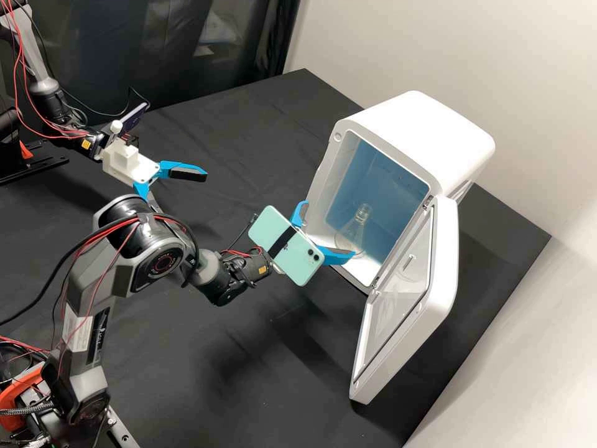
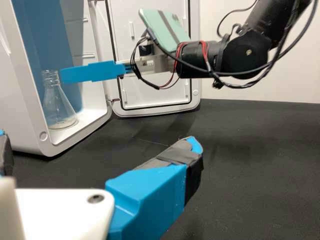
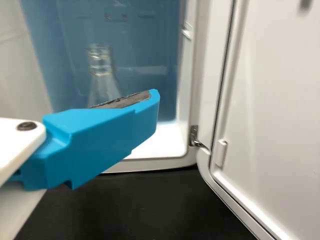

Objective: Take the flask out of the incubator

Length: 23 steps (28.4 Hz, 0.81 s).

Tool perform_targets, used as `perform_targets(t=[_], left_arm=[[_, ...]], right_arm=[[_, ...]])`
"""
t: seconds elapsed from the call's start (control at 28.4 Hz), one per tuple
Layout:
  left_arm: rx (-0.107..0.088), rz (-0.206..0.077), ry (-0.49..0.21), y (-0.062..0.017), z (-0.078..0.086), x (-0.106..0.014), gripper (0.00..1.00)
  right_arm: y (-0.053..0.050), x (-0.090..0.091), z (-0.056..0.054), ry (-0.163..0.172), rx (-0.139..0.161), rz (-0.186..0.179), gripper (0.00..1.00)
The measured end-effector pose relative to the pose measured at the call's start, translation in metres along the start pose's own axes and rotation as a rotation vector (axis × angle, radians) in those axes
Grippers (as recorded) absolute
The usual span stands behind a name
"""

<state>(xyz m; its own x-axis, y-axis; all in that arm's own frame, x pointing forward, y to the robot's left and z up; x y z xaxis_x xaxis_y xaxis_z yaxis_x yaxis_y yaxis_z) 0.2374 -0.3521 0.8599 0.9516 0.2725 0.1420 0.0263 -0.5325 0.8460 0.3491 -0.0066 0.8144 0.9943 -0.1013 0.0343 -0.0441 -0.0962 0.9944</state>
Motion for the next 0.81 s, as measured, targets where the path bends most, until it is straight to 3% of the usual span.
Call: perform_targets(t=[0.14,0.42,0.53,0.63,0.81], left_arm=[[0.0,-0.001,-0.004,-0.0002,0.001,0.0,1.0],[0.0,-0.001,-0.004,-0.0002,0.001,0.0,1.0],[0.0,-0.001,-0.004,-0.0002,0.001,0.0,1.0],[0.0,-0.001,-0.004,-0.0002,0.001,0.0,1.0],[0.0,-0.001,-0.004,-0.0002,0.001,0.0,1.0]], right_arm=[[-0.001,0.01,0.005,-0.018,0.001,-0.005,1.0],[-0.004,0.028,0.008,-0.035,-0.025,-0.016,1.0],[-0.006,0.032,0.011,-0.059,-0.031,-0.018,1.0],[-0.007,0.034,0.009,-0.069,-0.022,-0.02,1.0],[-0.007,0.04,0.002,-0.059,-0.035,-0.015,1.0]])
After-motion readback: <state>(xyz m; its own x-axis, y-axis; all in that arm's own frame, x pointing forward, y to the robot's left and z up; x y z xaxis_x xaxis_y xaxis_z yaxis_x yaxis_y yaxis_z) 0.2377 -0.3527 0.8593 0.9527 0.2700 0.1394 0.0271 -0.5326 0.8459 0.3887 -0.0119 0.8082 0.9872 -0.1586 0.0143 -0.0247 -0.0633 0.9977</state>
